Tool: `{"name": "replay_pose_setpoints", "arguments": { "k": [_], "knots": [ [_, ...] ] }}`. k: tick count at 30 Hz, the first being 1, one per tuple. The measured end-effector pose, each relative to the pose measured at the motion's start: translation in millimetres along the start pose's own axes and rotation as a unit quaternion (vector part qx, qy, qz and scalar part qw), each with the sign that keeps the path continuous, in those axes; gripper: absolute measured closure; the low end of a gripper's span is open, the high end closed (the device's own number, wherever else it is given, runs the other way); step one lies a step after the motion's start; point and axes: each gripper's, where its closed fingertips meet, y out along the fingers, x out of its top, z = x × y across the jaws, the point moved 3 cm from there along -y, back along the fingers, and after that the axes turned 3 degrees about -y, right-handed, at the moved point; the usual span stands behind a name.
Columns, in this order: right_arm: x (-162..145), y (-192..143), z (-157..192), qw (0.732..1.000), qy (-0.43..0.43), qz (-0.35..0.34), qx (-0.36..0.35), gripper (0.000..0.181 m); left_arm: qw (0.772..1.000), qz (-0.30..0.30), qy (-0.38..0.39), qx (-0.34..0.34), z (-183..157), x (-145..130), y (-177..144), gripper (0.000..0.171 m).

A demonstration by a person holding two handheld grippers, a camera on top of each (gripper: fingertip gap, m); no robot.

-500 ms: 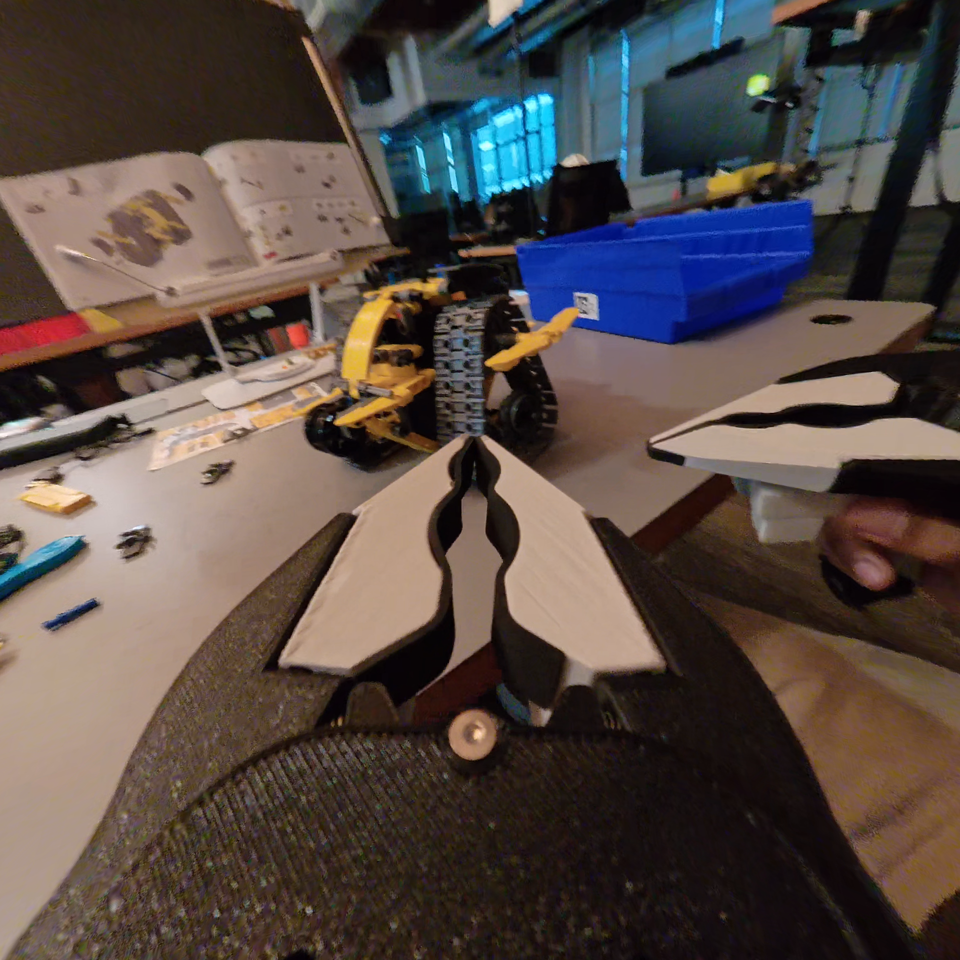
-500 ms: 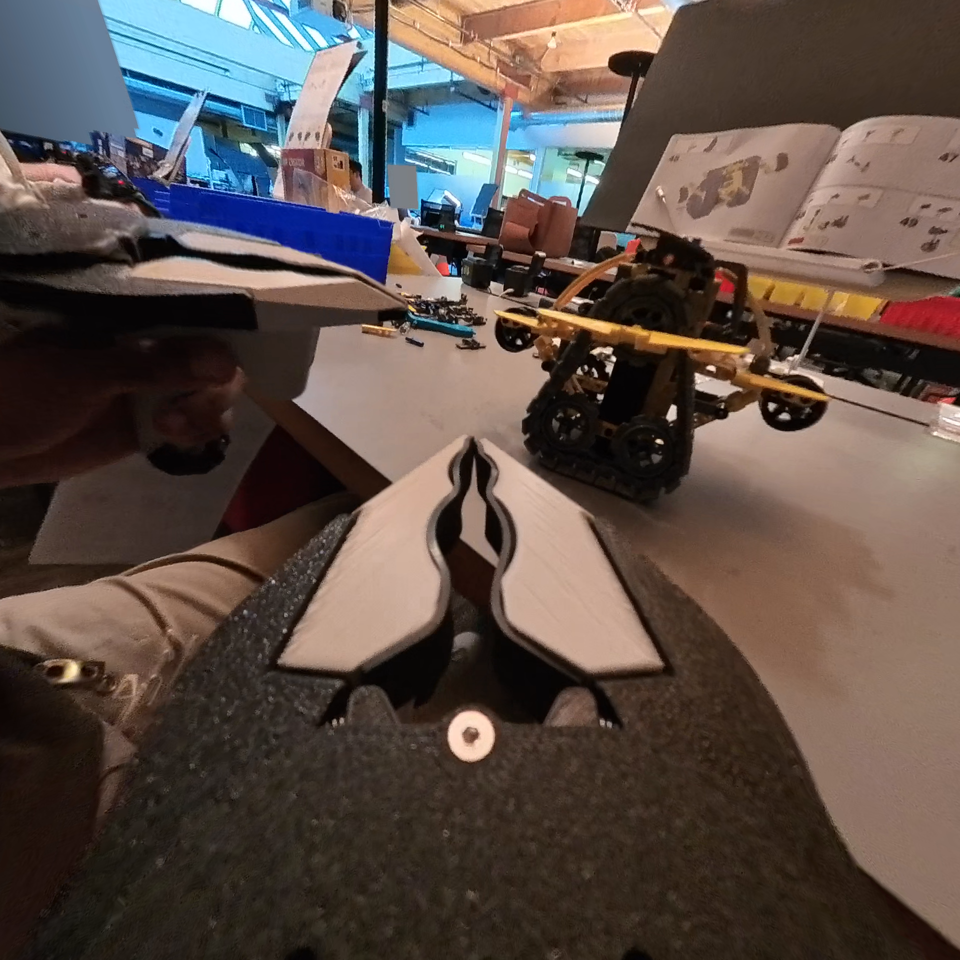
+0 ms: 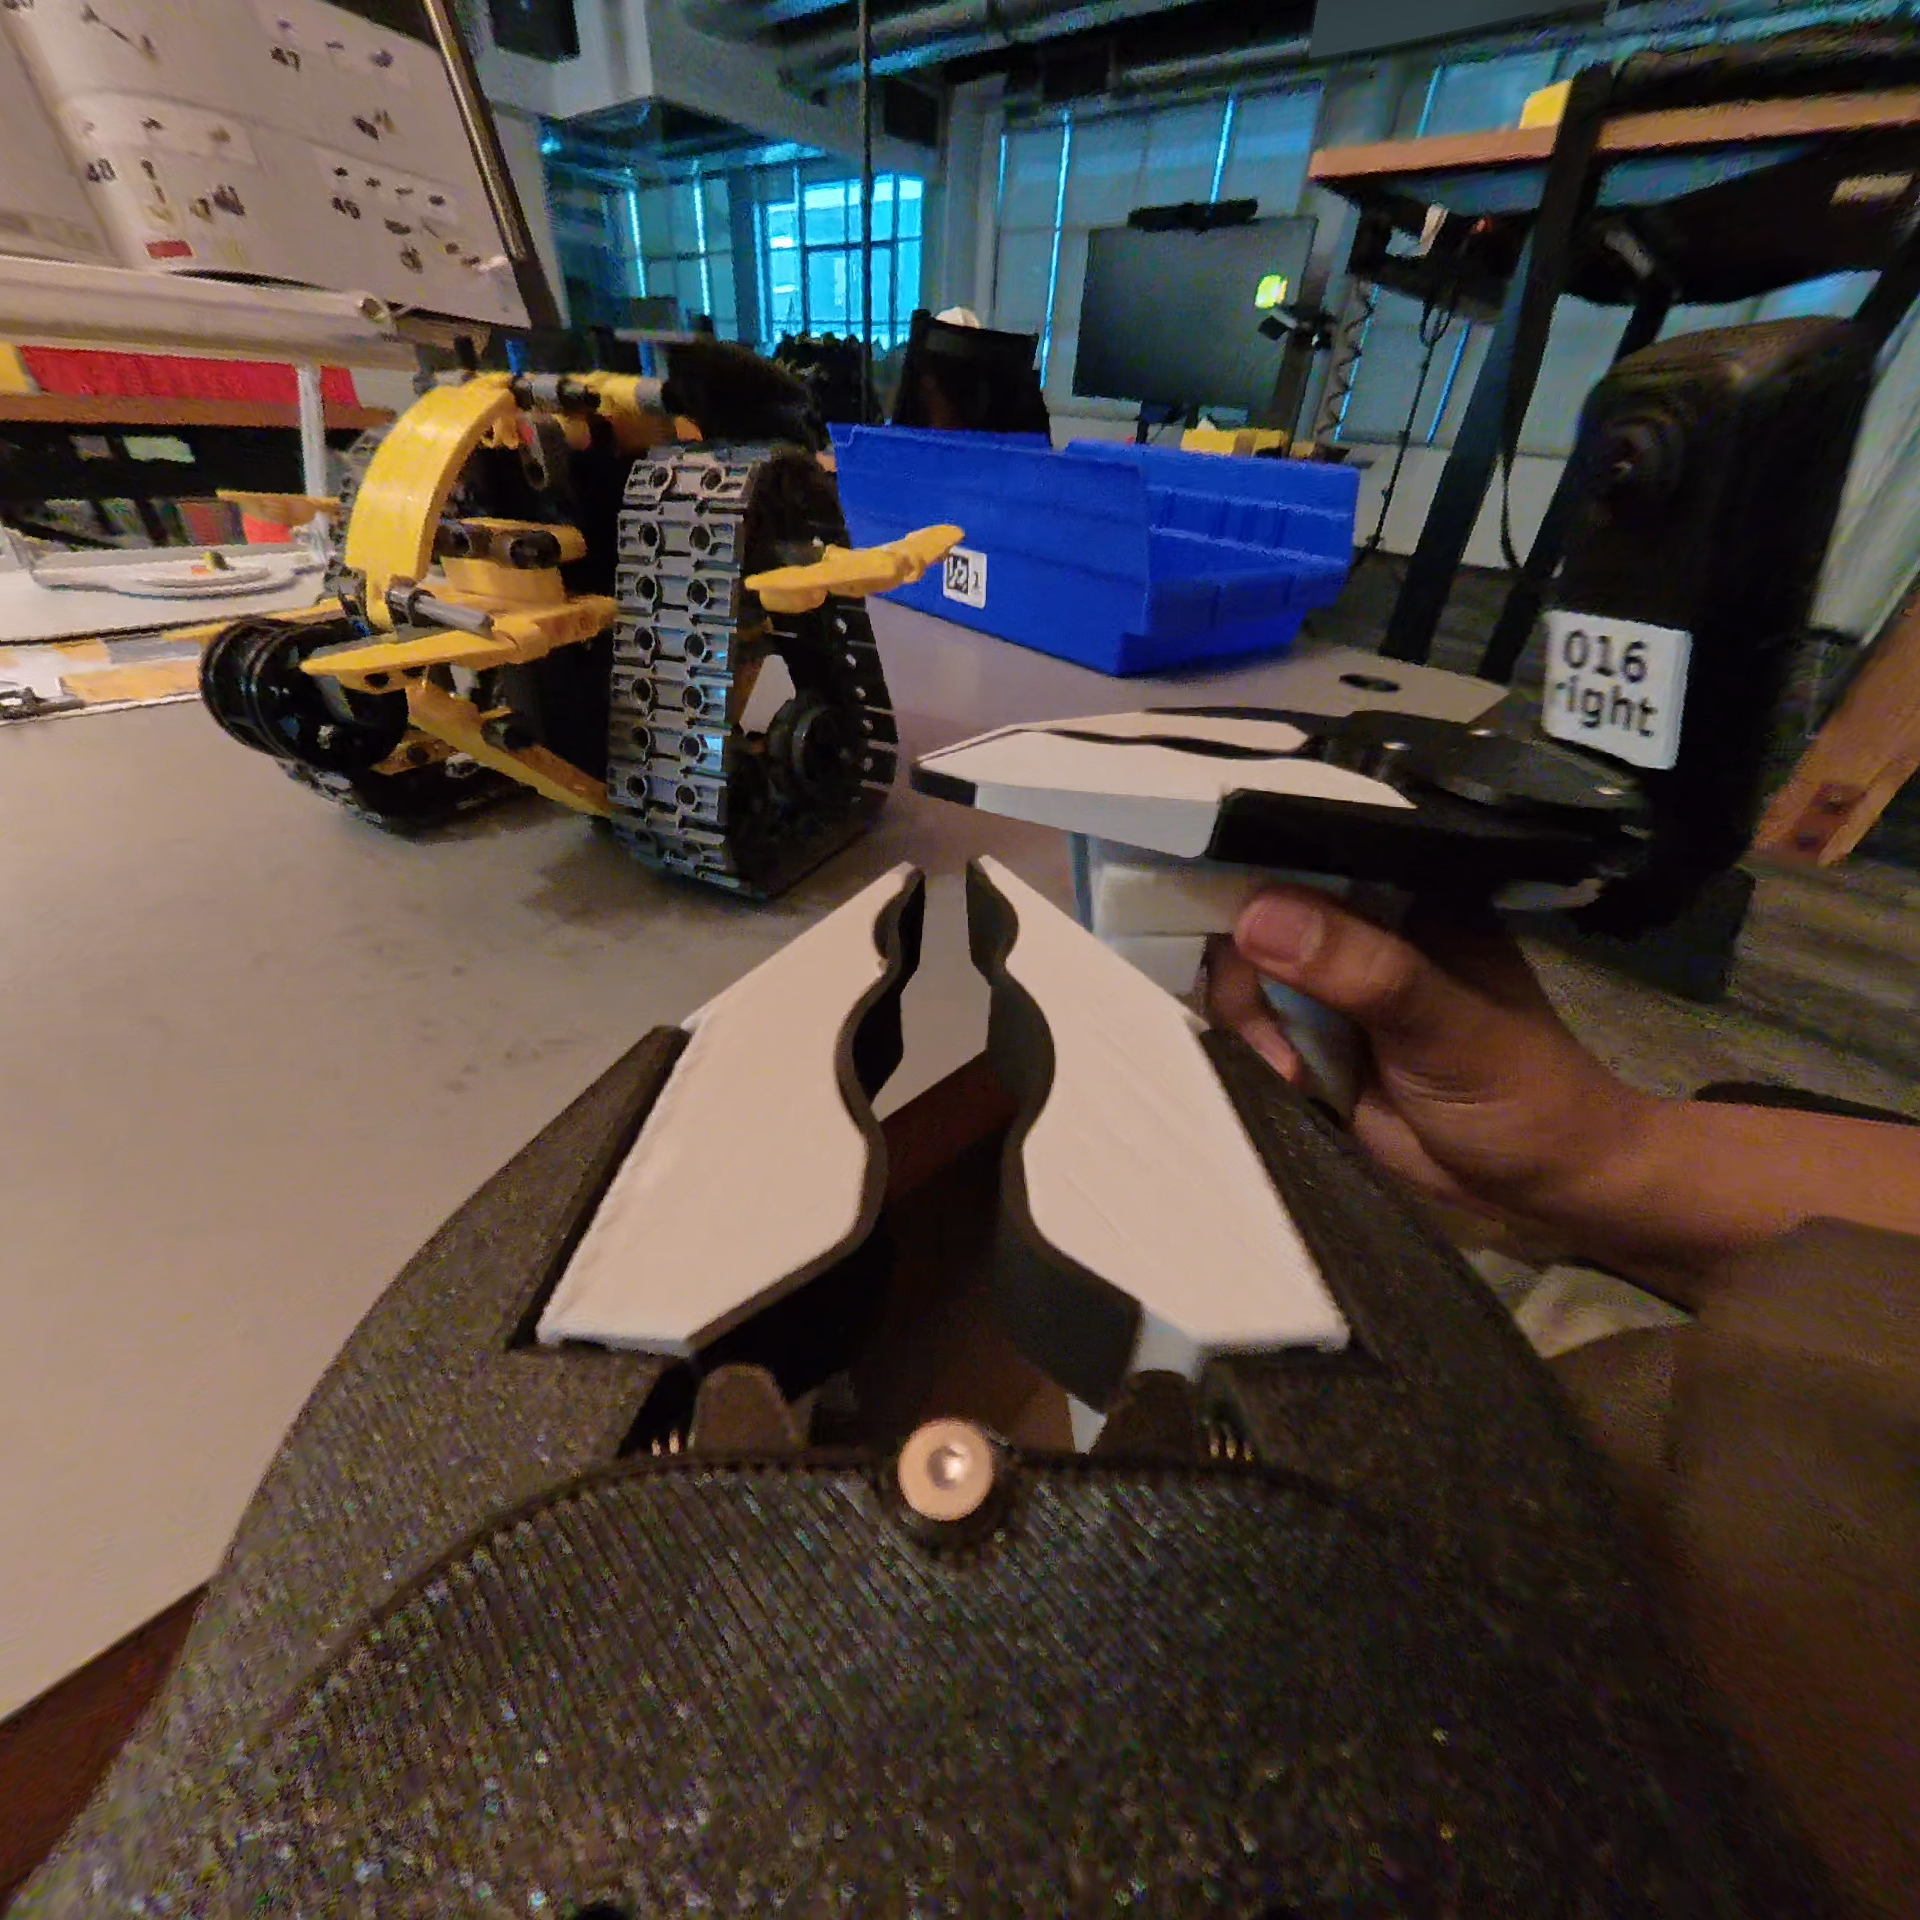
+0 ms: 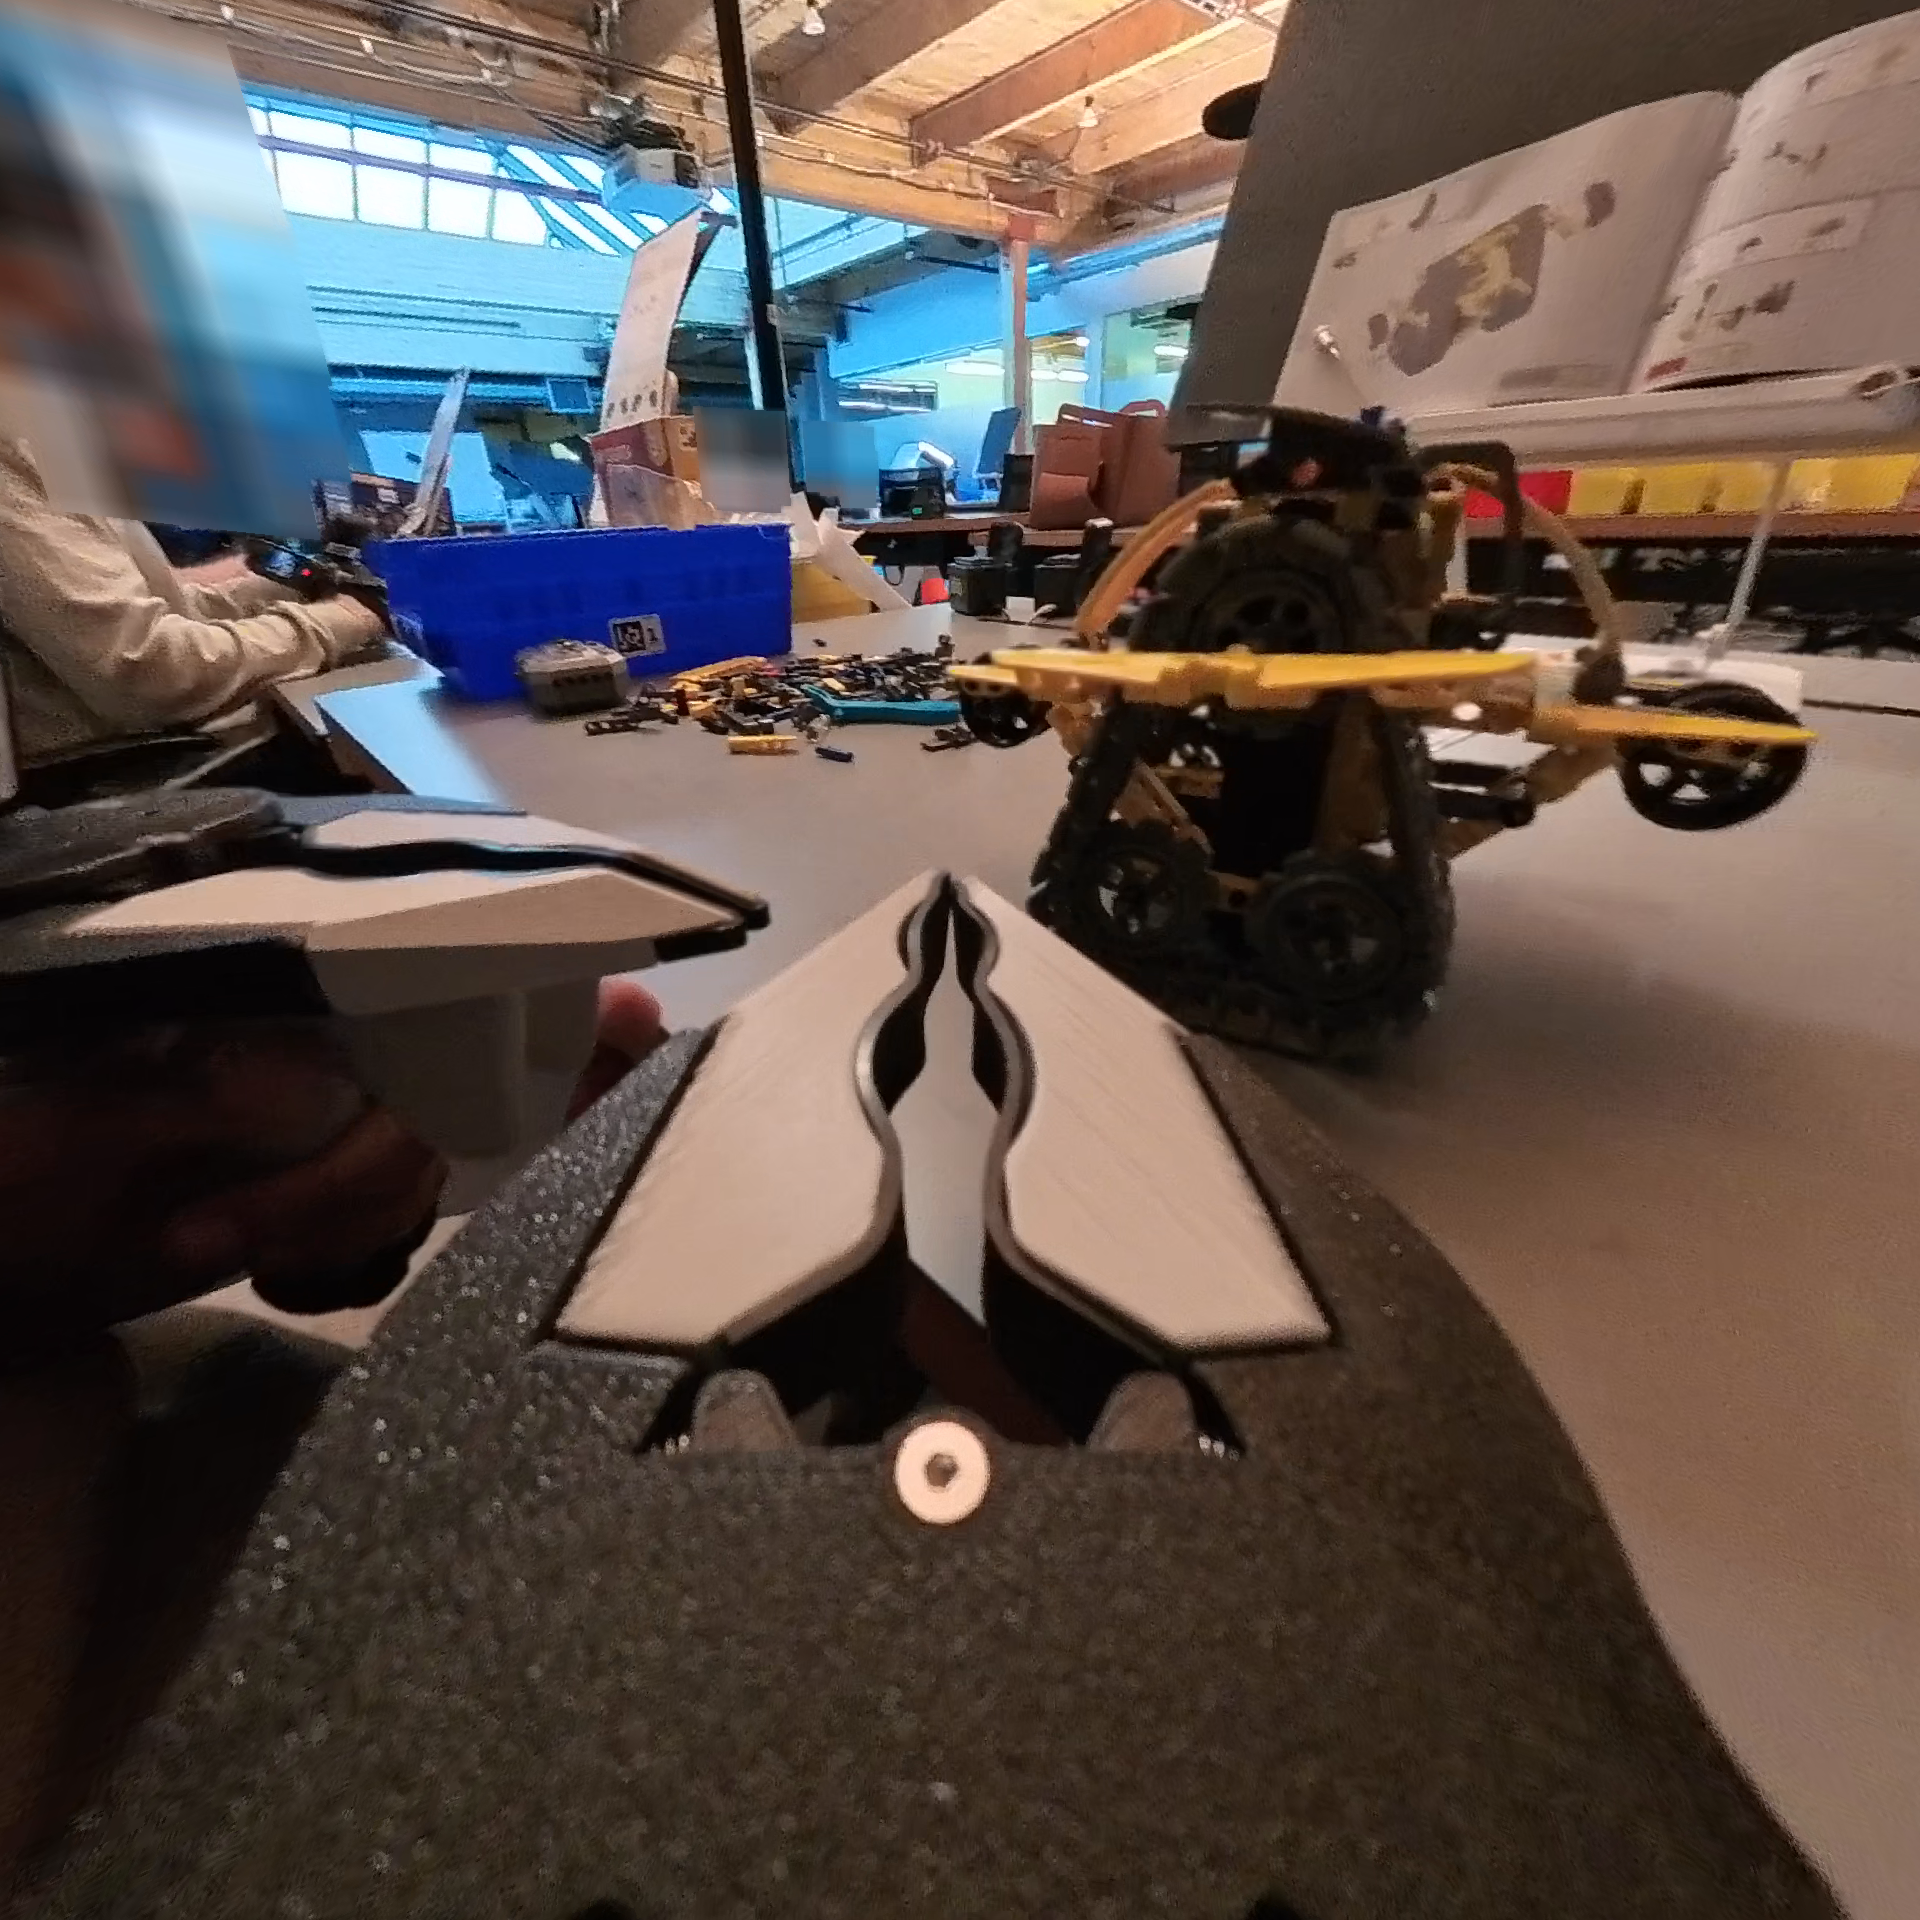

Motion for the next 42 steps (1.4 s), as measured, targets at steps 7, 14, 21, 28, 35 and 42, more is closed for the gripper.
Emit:
{"name": "replay_pose_setpoints", "arguments": {
  "k": [7,14,21,28,35,42],
  "knots": [
    [-7,-25,-1,0.999,-0.013,0.008,-0.034,0.175,0.999,0.014,0.016,0.027,4,-8,8,0.156],
    [-18,-55,2,0.996,-0.025,0.047,-0.069,0.168,1.000,0.016,0.013,0.018,-14,-15,8,0.149],
    [-38,-90,-4,0.989,0.022,0.095,-0.107,0.160,0.999,0.044,-0.025,0.014,-36,-32,4,0.141],
    [-35,-107,10,0.990,0.001,0.100,-0.102,0.158,0.999,0.044,-0.022,0.000,-59,-34,-5,0.134],
    [-41,-101,22,0.986,-0.068,0.125,-0.089,0.155,1.000,0.011,-0.009,0.001,-56,-8,-16,0.122],
    [-25,-84,23,0.983,-0.107,0.120,-0.090,0.153,0.995,0.006,0.091,0.050,13,62,-26,0.102]
  ]
}}
